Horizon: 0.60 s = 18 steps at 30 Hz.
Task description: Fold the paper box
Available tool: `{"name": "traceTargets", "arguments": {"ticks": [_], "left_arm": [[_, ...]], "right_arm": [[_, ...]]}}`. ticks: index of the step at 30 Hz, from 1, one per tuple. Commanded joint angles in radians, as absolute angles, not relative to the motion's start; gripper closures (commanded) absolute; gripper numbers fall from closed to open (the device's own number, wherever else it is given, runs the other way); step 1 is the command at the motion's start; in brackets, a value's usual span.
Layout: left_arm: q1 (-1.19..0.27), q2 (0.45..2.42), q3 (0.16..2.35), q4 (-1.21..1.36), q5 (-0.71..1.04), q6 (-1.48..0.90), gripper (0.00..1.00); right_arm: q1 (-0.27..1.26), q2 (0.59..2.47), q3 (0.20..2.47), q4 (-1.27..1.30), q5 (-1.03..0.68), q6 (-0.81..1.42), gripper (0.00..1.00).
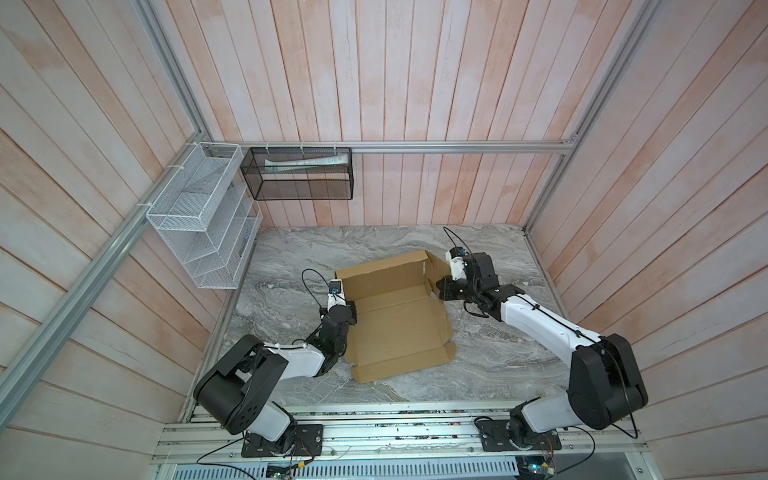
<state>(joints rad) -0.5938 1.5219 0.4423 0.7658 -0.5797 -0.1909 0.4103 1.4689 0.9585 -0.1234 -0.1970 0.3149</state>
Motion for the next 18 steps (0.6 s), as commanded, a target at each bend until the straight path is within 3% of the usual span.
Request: {"name": "traceTargets", "arguments": {"ticks": [1, 18], "left_arm": [[-0.591, 1.512, 0.456, 0.761, -0.557, -0.182, 1.00], [-0.589, 1.542, 0.448, 0.753, -0.553, -0.187, 1.00]], "right_arm": [[0.436, 1.476, 0.922, -0.056, -0.212, 0.342, 0.97], [0.594, 1.705, 0.819, 0.202, 0.018, 0.313, 0.97]]}}
